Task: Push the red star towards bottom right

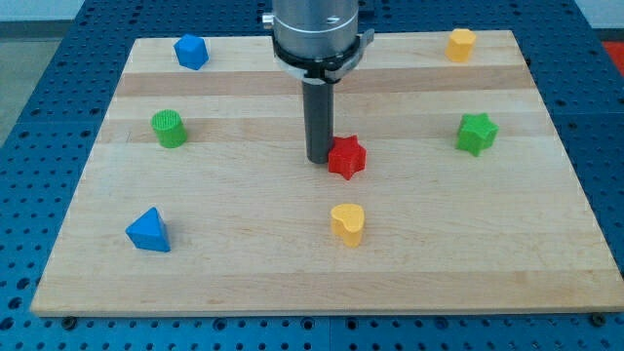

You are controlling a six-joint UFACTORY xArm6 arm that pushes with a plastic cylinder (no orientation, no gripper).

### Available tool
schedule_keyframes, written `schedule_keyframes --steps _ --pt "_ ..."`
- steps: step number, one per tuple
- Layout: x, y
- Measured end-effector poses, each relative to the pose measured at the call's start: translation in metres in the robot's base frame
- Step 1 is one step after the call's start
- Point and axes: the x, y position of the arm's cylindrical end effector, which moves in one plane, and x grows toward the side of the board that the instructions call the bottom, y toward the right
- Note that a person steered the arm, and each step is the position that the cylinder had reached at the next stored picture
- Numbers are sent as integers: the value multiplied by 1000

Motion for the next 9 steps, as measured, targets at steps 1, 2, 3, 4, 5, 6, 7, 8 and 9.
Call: schedule_keyframes --steps 1,2,3,4,5,6,7,8,9 --pt "-4 11" --pt "-5 26" --pt "-10 39" --pt "-10 51" --pt "-4 53" --pt "10 53" --pt "26 53" --pt "40 53" --pt "49 62"
